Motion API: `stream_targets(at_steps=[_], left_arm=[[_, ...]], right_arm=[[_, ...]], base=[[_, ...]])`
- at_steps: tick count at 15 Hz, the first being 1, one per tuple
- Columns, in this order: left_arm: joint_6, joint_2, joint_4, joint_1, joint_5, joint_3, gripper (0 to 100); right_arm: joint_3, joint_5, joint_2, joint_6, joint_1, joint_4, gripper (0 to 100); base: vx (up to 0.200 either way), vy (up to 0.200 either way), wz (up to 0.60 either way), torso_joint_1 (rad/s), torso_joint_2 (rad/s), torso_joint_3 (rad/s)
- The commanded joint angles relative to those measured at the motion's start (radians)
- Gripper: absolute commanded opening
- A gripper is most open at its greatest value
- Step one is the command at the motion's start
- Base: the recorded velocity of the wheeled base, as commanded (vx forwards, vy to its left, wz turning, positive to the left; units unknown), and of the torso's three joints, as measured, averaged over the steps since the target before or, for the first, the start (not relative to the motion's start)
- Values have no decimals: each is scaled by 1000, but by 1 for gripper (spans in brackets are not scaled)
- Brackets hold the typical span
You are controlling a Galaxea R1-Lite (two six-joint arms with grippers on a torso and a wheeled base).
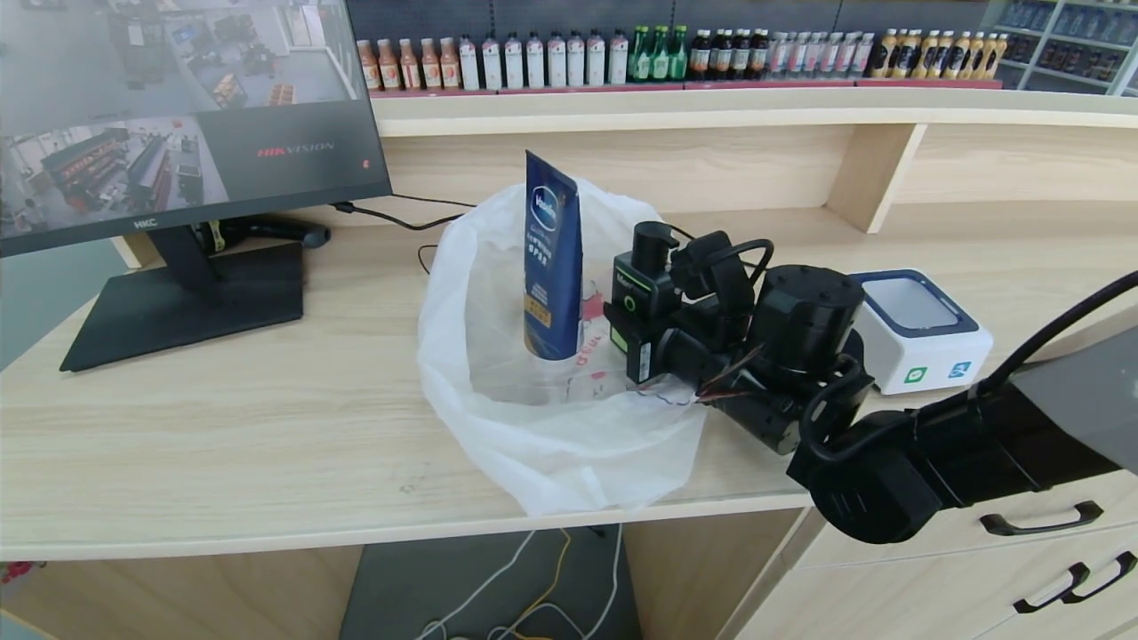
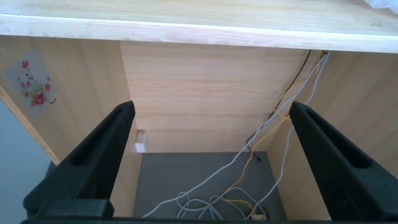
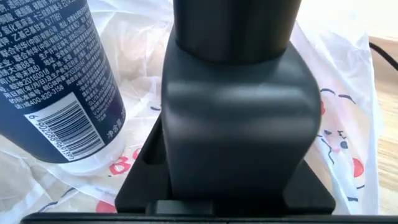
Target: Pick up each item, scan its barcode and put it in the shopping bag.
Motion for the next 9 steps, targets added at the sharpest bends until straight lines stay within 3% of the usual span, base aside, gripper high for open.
stream_targets(at_steps=[1,9], left_arm=[[0,0,0,1,0,0,100],[0,0,0,1,0,0,100]], right_arm=[[2,0,15,1,0,5,0],[11,0,11,10,0,5,0]], base=[[0,0,0,0,0,0],[0,0,0,0,0,0]])
